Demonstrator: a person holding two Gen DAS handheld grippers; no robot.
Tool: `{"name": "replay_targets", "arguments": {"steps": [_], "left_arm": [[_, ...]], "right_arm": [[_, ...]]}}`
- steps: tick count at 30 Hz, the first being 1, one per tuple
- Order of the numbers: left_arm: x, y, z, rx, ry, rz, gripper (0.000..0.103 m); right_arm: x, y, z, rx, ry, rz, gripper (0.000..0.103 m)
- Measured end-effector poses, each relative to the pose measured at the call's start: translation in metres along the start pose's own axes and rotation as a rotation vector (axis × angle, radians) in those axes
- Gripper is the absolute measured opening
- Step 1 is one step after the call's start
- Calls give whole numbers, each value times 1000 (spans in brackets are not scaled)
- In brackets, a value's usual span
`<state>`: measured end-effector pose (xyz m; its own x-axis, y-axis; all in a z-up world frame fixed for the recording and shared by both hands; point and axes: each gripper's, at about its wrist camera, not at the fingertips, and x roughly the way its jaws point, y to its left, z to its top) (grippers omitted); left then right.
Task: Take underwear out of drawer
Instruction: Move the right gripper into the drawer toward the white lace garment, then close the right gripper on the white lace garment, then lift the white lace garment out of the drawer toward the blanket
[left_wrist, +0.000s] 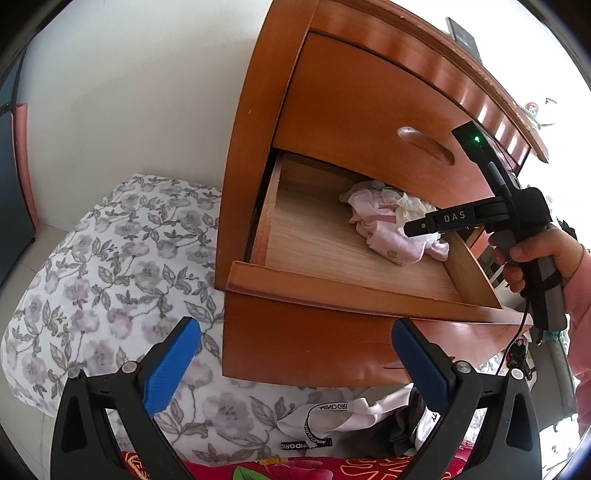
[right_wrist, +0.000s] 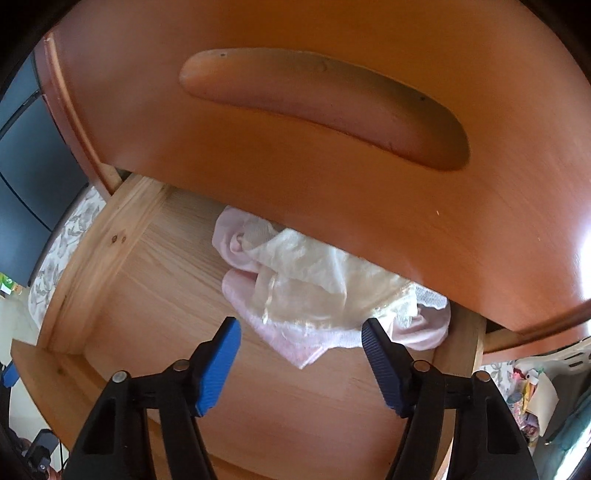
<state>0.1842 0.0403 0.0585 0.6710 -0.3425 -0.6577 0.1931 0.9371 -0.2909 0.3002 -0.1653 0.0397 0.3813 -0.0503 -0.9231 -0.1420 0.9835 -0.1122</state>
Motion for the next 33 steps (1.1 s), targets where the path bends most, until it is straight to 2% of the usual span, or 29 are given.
{"name": "replay_targets", "arguments": {"steps": [9,13,15,19,33], "left_arm": [[4,4,0,-11,8,-10,103],[5,5,0,-18,14,-11,103],[4,5,0,-21,12,-11,103],[4,6,1,-26,13,-11,103],[-1,5,1,-38,19,-13,103]], "right_arm": [[22,-4,13,46,31,-18,50],[24,-9,14,63,30,-12,33],[22,-10,13,54,24,-9,30],[14,-10,4,31,3,-30,9],[-21,-17,-30,51,-56,4,5]]}}
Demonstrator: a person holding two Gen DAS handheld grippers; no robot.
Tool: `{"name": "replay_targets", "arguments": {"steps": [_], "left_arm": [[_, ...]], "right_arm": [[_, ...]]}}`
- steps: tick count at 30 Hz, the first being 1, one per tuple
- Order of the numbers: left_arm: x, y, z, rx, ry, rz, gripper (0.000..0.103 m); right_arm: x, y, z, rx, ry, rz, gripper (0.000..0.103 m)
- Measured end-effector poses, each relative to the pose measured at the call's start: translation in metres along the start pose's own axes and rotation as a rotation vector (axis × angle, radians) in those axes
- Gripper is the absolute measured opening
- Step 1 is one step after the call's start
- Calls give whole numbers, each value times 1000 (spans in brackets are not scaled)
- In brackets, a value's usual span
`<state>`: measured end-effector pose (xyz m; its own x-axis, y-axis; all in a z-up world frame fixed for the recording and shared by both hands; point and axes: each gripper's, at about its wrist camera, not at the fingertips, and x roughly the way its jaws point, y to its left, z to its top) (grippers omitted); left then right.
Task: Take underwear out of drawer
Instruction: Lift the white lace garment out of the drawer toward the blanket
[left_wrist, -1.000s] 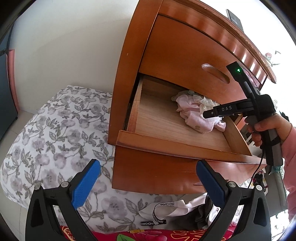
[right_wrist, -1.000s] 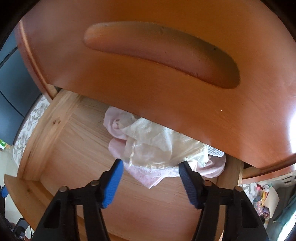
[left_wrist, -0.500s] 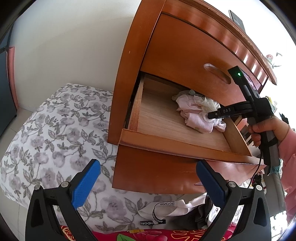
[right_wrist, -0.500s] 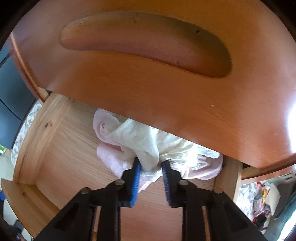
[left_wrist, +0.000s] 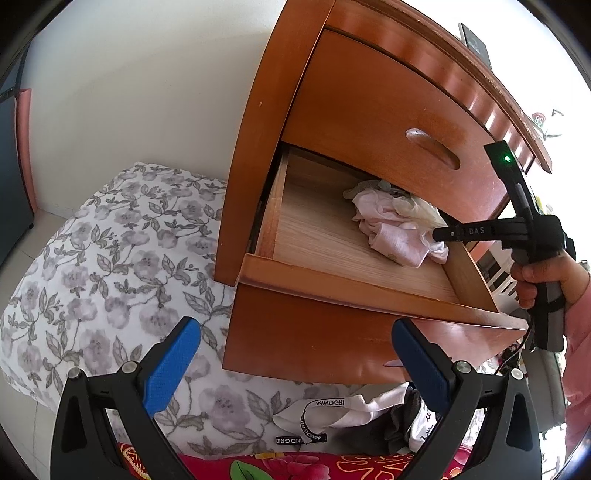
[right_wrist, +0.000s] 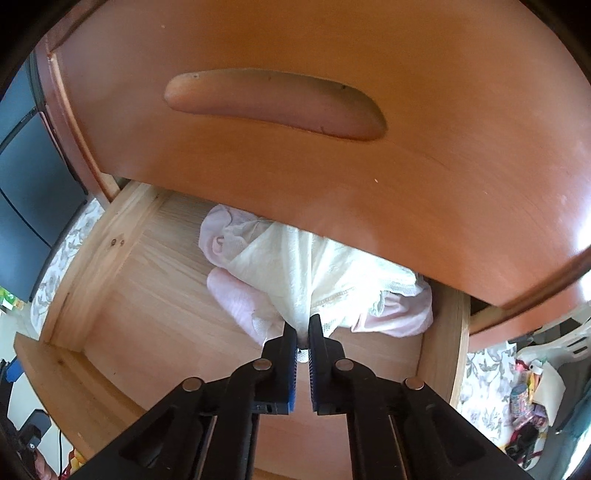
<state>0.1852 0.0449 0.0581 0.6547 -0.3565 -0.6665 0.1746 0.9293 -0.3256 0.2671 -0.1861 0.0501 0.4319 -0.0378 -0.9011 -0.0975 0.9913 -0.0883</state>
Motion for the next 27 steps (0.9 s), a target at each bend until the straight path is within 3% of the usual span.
{"name": "replay_targets", "arguments": {"steps": [16,27], "left_arm": [[-10,-8,1,15,-3,10,103],[-11,-13,-3,29,44,51,103]], "right_arm": [[-43,-27,-44,97,-46,50,5],[-72,-29,-75,150,-109,80,5]]}}
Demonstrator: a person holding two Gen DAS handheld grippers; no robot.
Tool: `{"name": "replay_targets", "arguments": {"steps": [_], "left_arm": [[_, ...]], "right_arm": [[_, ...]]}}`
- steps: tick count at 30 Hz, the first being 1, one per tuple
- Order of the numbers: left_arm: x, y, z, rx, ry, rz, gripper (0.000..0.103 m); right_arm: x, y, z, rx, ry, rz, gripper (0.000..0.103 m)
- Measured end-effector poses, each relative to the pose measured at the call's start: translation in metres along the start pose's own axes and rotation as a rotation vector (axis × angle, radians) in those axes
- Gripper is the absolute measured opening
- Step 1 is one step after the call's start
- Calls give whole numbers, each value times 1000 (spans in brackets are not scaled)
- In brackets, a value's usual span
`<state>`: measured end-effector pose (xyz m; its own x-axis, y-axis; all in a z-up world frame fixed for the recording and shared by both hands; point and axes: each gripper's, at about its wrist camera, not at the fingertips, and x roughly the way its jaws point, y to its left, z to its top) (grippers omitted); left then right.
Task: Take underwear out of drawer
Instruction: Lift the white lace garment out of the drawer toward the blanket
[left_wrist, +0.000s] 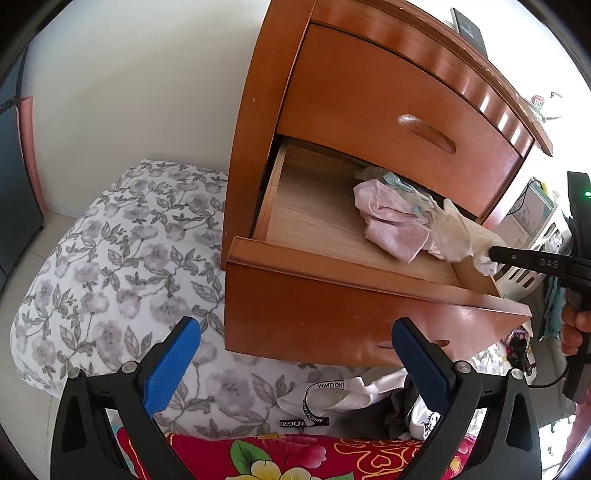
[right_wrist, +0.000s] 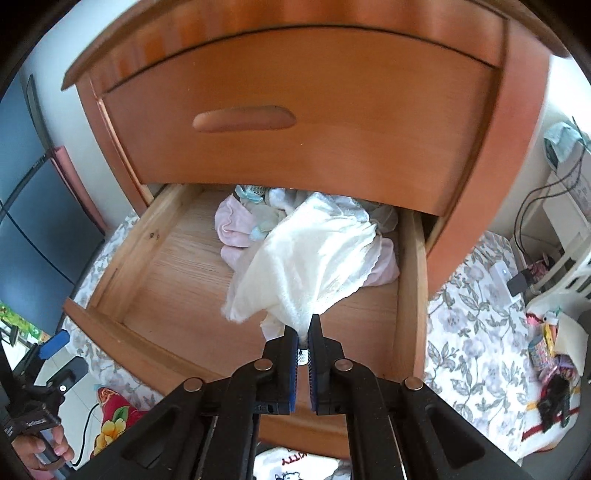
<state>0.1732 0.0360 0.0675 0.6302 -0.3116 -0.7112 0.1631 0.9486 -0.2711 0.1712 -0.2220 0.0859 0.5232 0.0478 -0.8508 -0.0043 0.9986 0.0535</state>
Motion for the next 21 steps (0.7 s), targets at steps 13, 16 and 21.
{"name": "replay_targets", "arguments": {"steps": [13,16,21], "left_arm": [[-10,-13,-3,36,0,10,103],[-12,-15,-4,38,2,15,103],[-15,-20,-4,51,1,15,103]], "right_arm": [[-49,-7,-15,50,-108,34,5],[-63,-7,-15,51,-146,42,5],[-85,-8,-16,63,-197,49,5]]}}
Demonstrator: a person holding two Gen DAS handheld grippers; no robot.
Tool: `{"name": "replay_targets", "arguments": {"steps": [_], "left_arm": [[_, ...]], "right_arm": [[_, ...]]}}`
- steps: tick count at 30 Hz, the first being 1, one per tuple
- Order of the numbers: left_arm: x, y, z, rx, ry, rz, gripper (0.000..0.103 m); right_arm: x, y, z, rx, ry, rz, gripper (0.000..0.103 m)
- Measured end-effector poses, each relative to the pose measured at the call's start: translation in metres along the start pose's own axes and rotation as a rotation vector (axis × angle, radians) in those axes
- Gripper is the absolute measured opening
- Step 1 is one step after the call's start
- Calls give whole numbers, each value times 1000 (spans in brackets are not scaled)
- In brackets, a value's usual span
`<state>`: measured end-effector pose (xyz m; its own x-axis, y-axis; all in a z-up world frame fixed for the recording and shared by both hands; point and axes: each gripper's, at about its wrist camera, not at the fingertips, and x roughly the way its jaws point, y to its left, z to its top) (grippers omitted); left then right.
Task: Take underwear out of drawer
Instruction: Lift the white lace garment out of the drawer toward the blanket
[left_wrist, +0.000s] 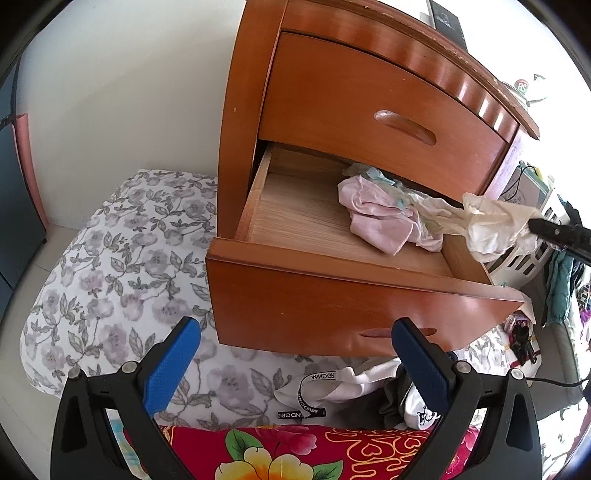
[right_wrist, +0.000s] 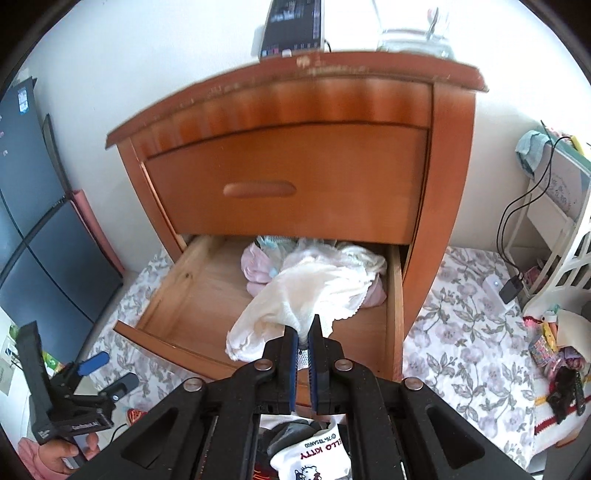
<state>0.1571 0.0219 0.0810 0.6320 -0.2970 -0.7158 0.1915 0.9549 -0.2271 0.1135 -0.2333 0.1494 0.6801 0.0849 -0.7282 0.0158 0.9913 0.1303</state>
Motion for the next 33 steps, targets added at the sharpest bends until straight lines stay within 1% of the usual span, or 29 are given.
{"name": "replay_targets", "arguments": {"steps": [5,9,14,18,25,29,33], "left_arm": [[-2,-3,0,4,1,2,103],[-5,-5,-1,11,-3,0,103],[-9,-8,-2,19,-8,4,103],[-13,-12,-2,31,-17,-2,103],[-18,-11,-1,30,-26,4,103],[-20,-12,-2,33,-32,4,103],[-21,-13,-2,32,-33,1,103]], "right_arm": [[-21,0,4,1,-57,3,5],[-30,-3,8,8,-82,-3,5],[-32,-6,19,-11,-92,-18,5],[-30,-11,34,-9,-96,-34,5],[-60,-1,62,-49,-207,-48,5],[-91,9,72,-89,-288,-62,5],[-124,16,75,-107,-370,-67,5]]}}
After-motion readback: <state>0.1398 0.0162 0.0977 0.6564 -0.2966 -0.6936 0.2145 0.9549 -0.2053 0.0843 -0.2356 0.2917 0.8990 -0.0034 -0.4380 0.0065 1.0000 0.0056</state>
